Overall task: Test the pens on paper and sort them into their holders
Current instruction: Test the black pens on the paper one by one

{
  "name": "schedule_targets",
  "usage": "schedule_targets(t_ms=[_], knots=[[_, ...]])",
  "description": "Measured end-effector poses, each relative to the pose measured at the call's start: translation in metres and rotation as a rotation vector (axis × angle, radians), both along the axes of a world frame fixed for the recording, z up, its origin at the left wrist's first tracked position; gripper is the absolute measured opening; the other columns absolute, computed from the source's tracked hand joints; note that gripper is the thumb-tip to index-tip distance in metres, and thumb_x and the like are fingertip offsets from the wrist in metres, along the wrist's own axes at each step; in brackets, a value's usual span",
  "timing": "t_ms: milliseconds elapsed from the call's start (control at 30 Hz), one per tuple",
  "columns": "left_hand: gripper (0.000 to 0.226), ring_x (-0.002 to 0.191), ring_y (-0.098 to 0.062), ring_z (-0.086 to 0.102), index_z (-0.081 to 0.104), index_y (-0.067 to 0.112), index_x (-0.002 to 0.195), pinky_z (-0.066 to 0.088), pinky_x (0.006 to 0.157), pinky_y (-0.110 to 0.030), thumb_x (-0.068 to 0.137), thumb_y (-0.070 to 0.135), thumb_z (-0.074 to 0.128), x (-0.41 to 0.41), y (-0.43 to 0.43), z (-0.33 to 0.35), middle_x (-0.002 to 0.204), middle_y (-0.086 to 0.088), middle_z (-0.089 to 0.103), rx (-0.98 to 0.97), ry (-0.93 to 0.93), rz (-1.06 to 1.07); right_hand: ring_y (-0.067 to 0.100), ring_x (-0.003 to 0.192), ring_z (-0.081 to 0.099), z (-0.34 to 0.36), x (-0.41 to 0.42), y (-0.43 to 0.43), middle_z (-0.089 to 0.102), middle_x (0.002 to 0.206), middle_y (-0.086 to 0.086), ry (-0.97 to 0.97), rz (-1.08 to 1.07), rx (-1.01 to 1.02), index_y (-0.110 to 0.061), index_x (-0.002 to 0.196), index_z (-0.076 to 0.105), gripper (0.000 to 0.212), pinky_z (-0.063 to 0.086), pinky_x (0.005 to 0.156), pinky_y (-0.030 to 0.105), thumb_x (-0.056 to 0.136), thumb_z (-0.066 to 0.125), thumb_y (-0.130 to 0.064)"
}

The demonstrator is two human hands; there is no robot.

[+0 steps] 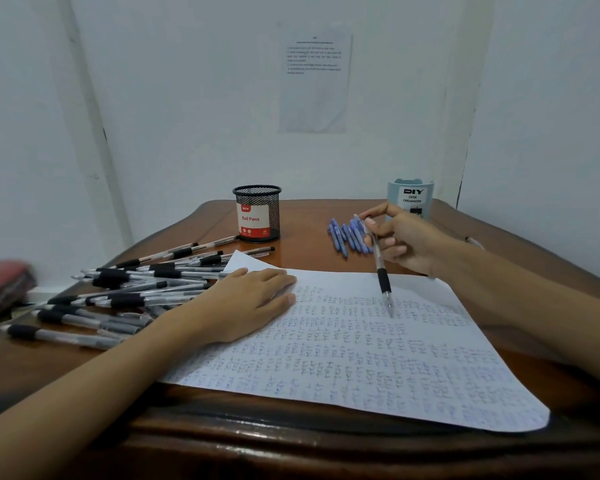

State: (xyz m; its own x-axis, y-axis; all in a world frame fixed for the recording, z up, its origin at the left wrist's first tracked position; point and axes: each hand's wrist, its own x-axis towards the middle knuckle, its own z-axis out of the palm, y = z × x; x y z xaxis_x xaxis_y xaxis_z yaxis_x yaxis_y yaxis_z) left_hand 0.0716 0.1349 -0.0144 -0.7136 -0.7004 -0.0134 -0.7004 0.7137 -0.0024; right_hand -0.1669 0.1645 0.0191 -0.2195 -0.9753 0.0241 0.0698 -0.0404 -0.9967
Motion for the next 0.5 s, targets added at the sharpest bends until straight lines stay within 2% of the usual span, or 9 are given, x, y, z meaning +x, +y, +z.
schedule_targets(t_ms=[167, 300, 400, 467, 500], knots=[[0.053, 0.141, -0.014, 0.02, 0.017, 0.031, 0.148, 0.011, 0.115, -0.033, 0.098, 0.048, 0.017, 0.0002, -0.0008, -0.0006, 0.155, 0.011, 0.018, -0.006, -0.004, -0.003, 0.002, 0.033, 0.034, 0.0003, -0.0022, -0.0025, 0.05, 0.066, 0.005, -0.084, -0.02, -0.085, -0.013, 0.094, 0.05, 0.006, 0.028, 0.031, 0.01, 0.094, 0.051, -0.007], [0.052, 0.141, -0.011, 0.019, 0.017, 0.03, 0.148, 0.01, 0.115, -0.03, 0.099, 0.046, 0.017, -0.0001, 0.0009, 0.0006, 0.155, 0.01, 0.018, -0.007, -0.009, -0.007, 0.003, 0.037, 0.044, 0.0038, -0.0034, 0.0016, 0.054, 0.065, 0.002, -0.119, 0.02, -0.049, -0.009, 0.083, 0.052, 0.019, 0.036, 0.034, 0.008, 0.075, 0.067, 0.001], [0.052, 0.141, -0.01, 0.019, 0.016, 0.029, 0.148, 0.009, 0.115, -0.03, 0.099, 0.046, 0.017, -0.0005, 0.0015, 0.0012, 0.155, 0.01, 0.018, -0.008, -0.007, -0.015, 0.005, 0.036, 0.051, 0.0054, -0.0013, 0.0028, 0.061, 0.068, 0.009, -0.334, -0.072, -0.075, -0.006, 0.072, 0.055, 0.017, 0.04, 0.034, 0.009, 0.08, 0.061, 0.008], [0.052, 0.141, -0.01, 0.019, 0.016, 0.029, 0.148, 0.009, 0.114, -0.029, 0.099, 0.046, 0.017, -0.0002, 0.002, 0.0015, 0.155, 0.01, 0.017, -0.007, -0.009, -0.008, 0.004, 0.033, 0.047, 0.0054, -0.0024, 0.0003, 0.055, 0.069, 0.008, -0.421, -0.156, -0.098, -0.004, 0.057, 0.054, 0.03, 0.039, 0.033, 0.009, 0.084, 0.057, 0.01], [0.052, 0.141, -0.011, 0.018, 0.016, 0.029, 0.148, 0.009, 0.114, -0.029, 0.099, 0.046, 0.017, -0.0003, 0.0022, 0.0016, 0.155, 0.01, 0.017, -0.006, -0.01, -0.007, 0.004, 0.031, 0.044, 0.0048, -0.004, -0.0008, 0.05, 0.065, 0.006, -0.439, -0.189, -0.111, -0.006, 0.056, 0.051, 0.033, 0.039, 0.034, 0.01, 0.086, 0.054, 0.01]])
